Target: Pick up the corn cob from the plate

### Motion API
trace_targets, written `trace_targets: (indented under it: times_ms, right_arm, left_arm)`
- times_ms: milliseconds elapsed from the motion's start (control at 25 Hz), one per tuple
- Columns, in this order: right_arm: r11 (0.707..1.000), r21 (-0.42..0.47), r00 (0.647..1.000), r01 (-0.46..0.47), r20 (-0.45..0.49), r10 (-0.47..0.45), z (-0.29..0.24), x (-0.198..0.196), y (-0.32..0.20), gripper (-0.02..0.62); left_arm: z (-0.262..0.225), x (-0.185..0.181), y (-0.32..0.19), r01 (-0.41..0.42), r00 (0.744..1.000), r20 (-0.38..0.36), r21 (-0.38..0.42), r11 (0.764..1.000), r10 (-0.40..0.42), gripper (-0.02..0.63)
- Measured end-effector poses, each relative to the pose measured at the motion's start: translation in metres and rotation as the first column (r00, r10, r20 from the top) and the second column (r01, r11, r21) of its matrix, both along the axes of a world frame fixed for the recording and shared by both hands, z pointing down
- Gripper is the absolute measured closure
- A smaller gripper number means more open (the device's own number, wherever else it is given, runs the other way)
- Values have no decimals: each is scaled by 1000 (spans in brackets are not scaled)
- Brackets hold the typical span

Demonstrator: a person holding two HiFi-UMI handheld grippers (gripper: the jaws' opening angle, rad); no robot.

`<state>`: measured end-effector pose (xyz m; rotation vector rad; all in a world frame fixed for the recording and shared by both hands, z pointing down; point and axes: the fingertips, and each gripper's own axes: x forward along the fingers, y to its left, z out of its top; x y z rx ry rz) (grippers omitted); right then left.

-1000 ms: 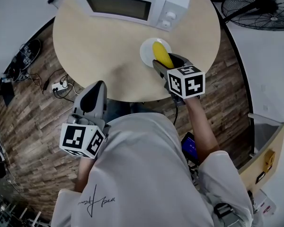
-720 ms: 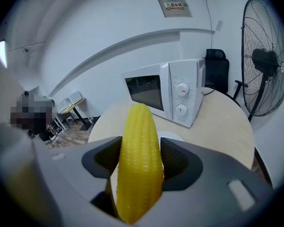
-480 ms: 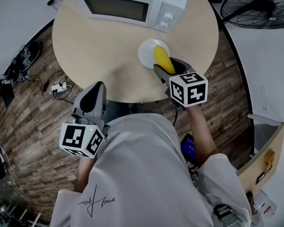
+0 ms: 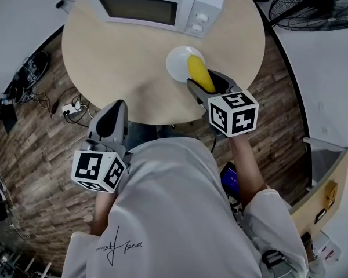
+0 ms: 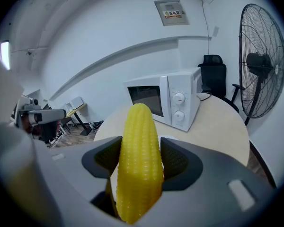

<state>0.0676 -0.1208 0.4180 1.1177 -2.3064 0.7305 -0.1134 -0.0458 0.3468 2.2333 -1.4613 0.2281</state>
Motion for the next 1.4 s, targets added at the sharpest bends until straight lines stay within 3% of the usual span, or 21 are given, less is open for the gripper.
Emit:
trace_targets:
  times_ms: [600,1400]
  right_arm:
    - [999,45,999,-5,49,3,-26,6,8,328]
    - [978,182,988,-105,128,83,-61,21,22,328]
  left_arm:
    - [3,4,-1,7,1000,-8,-8,1000,-7,611]
    - [0,-1,-4,27,1000,0,-3,1000,-27,611]
